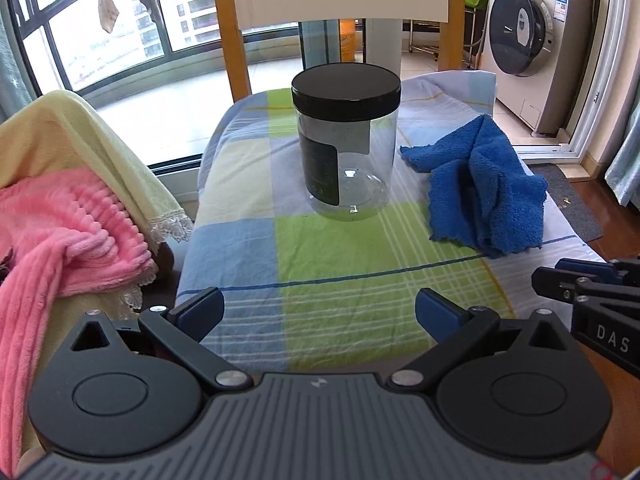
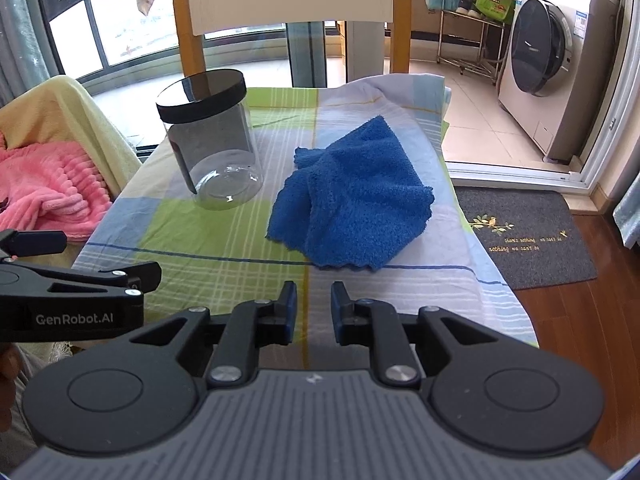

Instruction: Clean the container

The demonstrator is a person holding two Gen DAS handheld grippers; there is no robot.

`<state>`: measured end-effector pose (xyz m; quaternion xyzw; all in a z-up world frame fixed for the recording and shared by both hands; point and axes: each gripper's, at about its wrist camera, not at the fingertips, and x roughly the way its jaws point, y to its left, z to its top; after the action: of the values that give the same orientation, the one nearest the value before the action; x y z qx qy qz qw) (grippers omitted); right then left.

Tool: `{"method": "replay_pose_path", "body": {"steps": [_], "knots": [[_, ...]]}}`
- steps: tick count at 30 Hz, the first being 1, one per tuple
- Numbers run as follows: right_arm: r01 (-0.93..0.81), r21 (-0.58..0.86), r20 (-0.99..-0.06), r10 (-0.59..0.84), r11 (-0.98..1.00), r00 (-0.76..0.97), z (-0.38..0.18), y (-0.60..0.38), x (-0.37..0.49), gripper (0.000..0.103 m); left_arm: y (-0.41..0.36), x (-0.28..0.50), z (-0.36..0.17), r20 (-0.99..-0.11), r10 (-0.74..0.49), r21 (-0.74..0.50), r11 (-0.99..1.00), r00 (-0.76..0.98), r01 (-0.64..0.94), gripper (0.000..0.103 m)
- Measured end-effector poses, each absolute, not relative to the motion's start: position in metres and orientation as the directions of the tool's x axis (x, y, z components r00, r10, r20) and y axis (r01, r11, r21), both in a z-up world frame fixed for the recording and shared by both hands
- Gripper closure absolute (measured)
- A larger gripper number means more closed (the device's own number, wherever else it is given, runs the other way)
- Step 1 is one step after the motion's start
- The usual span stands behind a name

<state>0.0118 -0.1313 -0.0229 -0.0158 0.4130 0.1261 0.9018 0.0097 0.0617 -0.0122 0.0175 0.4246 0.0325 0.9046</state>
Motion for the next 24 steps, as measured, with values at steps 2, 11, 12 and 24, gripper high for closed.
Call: {"method": "replay_pose_path", "body": {"steps": [2,11,12,24], "knots": [[-0.233,0.072,-0.754,0.206,0.97,0.624,-0.024,-0.13,0.014,0.088,0.061,0.012,-0.014,-0.767,0.06,0.054,0.998,0.639,-0.028,0.001],[-0.182,0.063,-0.766,0.164,0.981,0.622,-0.022,-0.143,0.023,0.087,0.052,0.016,-0.011,-0.768,0.015,0.041,0.999,0.641,0.026,0.001],[-0.176,0.064,-0.767,0.161,0.982,0.621,-0.022,-0.145,0.025,0.087,0.051,0.016,-0.011,-0.767,0.014,0.043,0.999,0.642,0.03,0.001],[-0.161,0.082,-0.775,0.165,0.984,0.61,-0.023,-0.153,0.026,0.087,0.041,0.017,-0.011,-0.757,-0.001,0.072,0.994,0.653,0.085,0.001]]}}
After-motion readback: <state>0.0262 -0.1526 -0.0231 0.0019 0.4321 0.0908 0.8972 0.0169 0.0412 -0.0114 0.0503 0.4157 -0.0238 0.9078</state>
